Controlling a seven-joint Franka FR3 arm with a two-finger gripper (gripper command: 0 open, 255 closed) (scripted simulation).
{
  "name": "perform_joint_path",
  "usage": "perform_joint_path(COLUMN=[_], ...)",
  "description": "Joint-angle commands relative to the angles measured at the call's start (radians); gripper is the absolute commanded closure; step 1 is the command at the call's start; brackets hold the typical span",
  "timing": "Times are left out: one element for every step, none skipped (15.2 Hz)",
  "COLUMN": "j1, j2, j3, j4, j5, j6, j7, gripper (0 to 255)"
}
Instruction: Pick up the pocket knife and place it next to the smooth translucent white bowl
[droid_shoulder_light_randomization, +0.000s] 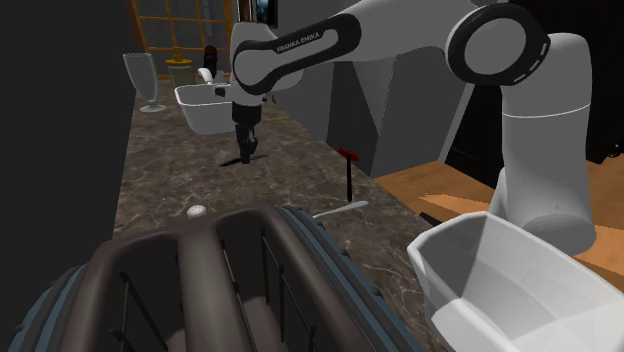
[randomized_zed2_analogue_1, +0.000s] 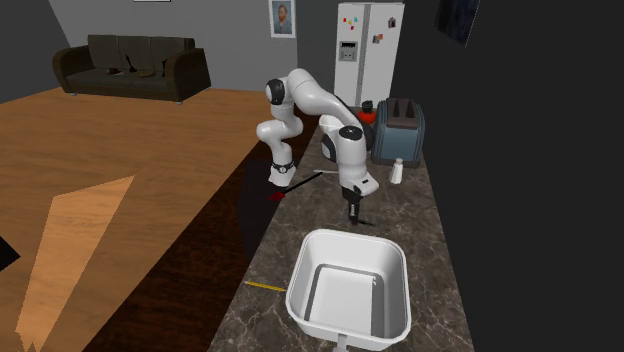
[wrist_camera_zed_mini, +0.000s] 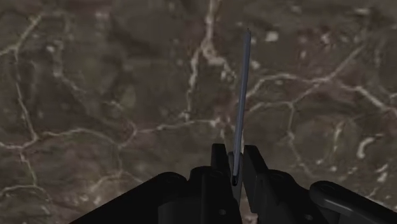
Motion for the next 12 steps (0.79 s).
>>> perform_joint_path(j1=[-0.001, -0.001, -0.001, -0.001, -0.001, -0.001, -0.001, -0.001, -0.001, -0.001, -0.001, -0.001], j2=[-0.003, -0.006, -0.009, -0.012, -0.014, -0.016, -0.018, -0.02, -0.022, -0.023, -0.024, -0.025], j3=[-0.001, -0.001, -0.001, -0.001, -0.001, -0.001, -0.001, -0.001, -0.001, -0.001, -0.001, -0.002], j4=[0.016, 0.025, 0.034, 0.044, 0.054, 0.064, 0.074, 0.085, 0.096, 0.108, 0.12, 0.132], j5=[-0.001, -0.002, -0.002, -0.002, -0.003, -0.003, -0.003, -0.004, -0.004, -0.005, -0.005, -0.005], j6=[-0.021, -0.033, -0.045, -0.058, -0.07, -0.082, -0.095, -0.107, -0.12, -0.133, -0.146, -0.159], j7=[0.002, 0.003, 0.004, 0.005, 0.006, 0.007, 0.008, 0.009, 0.01, 0.011, 0.012, 0.013], gripper=[255, 255, 255, 255, 255, 255, 255, 255, 255, 255, 255, 255])
